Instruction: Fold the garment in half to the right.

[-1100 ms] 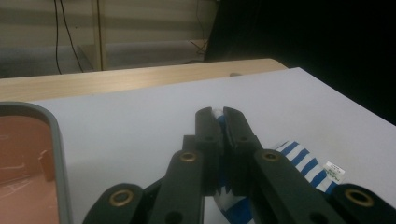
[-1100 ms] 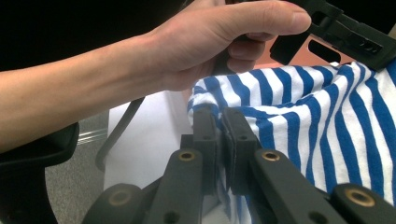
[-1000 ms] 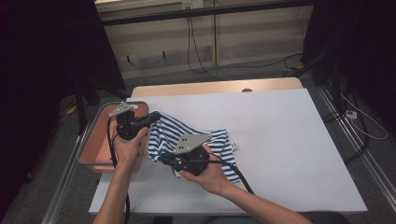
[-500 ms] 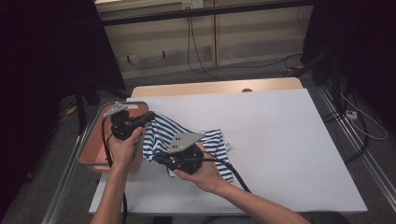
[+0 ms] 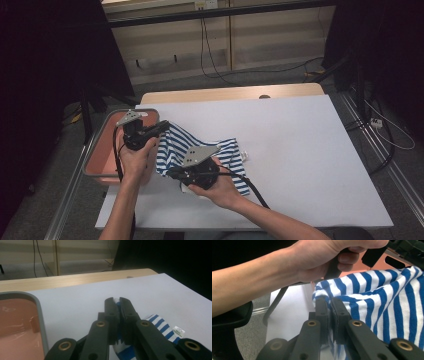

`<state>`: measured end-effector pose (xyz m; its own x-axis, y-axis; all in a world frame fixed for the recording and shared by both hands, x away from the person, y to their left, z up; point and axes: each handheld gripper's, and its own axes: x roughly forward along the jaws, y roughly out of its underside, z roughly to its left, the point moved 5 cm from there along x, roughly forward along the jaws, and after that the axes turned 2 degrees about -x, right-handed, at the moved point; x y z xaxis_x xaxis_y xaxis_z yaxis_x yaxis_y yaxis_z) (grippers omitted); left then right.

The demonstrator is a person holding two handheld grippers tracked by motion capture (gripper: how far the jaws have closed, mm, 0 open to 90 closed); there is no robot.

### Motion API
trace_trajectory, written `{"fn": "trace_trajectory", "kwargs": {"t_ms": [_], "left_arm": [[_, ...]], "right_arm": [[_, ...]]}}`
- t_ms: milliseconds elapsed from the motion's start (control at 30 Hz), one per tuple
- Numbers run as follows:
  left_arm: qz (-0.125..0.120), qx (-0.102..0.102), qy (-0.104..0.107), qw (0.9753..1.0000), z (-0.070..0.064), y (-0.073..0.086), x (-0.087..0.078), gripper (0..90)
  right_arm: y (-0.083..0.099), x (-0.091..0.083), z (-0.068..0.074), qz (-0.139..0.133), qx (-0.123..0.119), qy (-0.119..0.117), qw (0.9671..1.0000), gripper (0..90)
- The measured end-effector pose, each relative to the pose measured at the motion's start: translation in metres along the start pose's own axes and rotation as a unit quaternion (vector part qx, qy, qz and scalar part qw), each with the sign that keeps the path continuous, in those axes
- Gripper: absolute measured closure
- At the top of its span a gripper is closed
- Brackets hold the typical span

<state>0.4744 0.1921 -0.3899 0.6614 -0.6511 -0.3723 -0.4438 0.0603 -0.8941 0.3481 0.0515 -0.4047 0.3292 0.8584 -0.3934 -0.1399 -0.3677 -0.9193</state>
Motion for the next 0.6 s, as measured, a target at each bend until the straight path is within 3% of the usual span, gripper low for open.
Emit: {"fn": "trace_trajectory", "kwargs": {"t_ms": [200, 600], "left_arm": [[-0.002, 0.014, 0.004, 0.9999, -0.011, -0.003, 0.002, 86.0], [0.019, 0.031, 0.013, 0.9992, -0.032, 0.000, 0.023, 86.0]], "right_arm": [[0.002, -0.008, 0.002, -0.003, -0.001, -0.001, 1.0000, 85.5], [0.014, -0.029, -0.004, 0.001, 0.005, 0.013, 0.9999, 85.5]]}}
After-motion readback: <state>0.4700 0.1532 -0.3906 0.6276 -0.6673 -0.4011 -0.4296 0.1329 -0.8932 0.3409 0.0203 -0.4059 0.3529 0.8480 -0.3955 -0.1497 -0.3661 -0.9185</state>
